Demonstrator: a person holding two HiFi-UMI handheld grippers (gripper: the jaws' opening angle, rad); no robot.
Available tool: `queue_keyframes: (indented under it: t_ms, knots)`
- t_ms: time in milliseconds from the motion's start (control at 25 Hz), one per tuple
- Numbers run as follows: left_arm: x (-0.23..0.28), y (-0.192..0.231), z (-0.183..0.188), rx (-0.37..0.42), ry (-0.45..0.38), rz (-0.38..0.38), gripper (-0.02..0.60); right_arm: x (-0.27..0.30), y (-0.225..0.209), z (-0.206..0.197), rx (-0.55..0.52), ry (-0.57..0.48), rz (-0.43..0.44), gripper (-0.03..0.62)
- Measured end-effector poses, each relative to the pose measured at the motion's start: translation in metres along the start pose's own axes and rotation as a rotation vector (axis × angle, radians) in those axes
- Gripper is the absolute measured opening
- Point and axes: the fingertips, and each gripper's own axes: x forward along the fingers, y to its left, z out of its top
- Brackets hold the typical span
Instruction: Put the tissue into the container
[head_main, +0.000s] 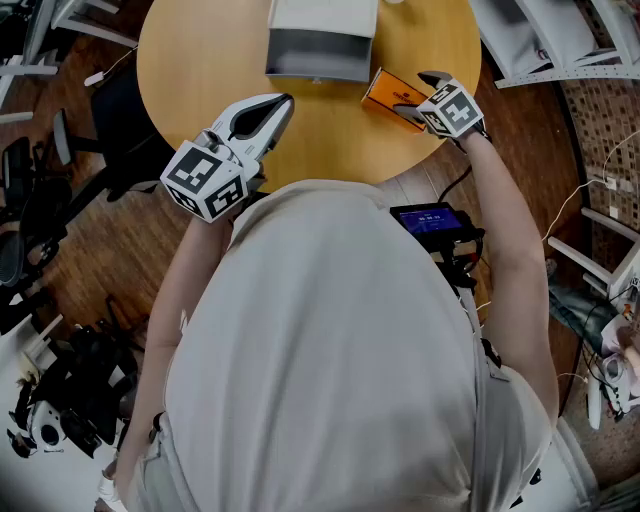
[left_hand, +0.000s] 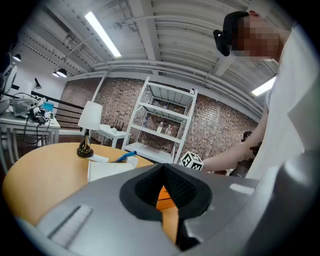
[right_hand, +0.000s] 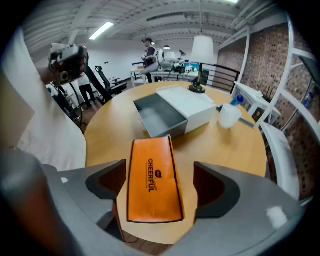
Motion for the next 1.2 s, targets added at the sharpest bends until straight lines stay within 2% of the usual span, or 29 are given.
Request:
queue_keyframes:
  t_ms: [80,160,280,320,400,520,640,760,920,1040,1200]
  knots:
    - [-0.003,-0.001,0.000,-0.008,-0.001,0.000,0.000,0.012,-0.001,-0.016,0.040,0.040,0.019,0.455]
    - [-0.008,0.000,0.001,-0.016,-0.005,0.004,0.000,0.022,0.004,-0.025,0.043,0.075,0.045,0.472]
    - [-0.016,0.005,-0.001,-0.026,-0.012,0.021,0.000,0.042,0.012,-0.029,-0.006,0.144,0.067,0.476]
    - [-0.018,0.008,-0.002,-0.028,-0.014,0.026,0.000,0.047,0.011,-0.032,-0.028,0.171,0.059,0.473]
    - [-0.021,0.011,-0.003,-0.033,-0.016,0.031,0.000,0.050,0.008,-0.035,-0.067,0.207,0.041,0.424]
    - [-0.027,0.017,-0.004,-0.043,-0.023,0.038,0.000,0.033,0.004,-0.027,-0.104,0.212,0.031,0.385]
    - [-0.033,0.027,-0.006,-0.057,-0.033,0.054,0.000,0.007,-0.007,0.005,-0.135,0.178,-0.003,0.382]
    - [-0.035,0.031,-0.010,-0.070,-0.038,0.057,0.000,-0.013,-0.013,0.059,-0.195,0.108,-0.032,0.383]
    - [-0.040,0.035,-0.012,-0.083,-0.044,0.056,0.000,0.006,0.011,0.137,-0.303,0.022,0.021,0.385]
    - [-0.050,0.043,-0.013,-0.098,-0.056,0.070,0.000,0.049,0.025,0.162,-0.396,0.069,0.042,0.387]
    - [-0.061,0.055,-0.016,-0.133,-0.069,0.107,0.000,0.096,0.022,0.166,-0.434,0.158,0.045,0.388]
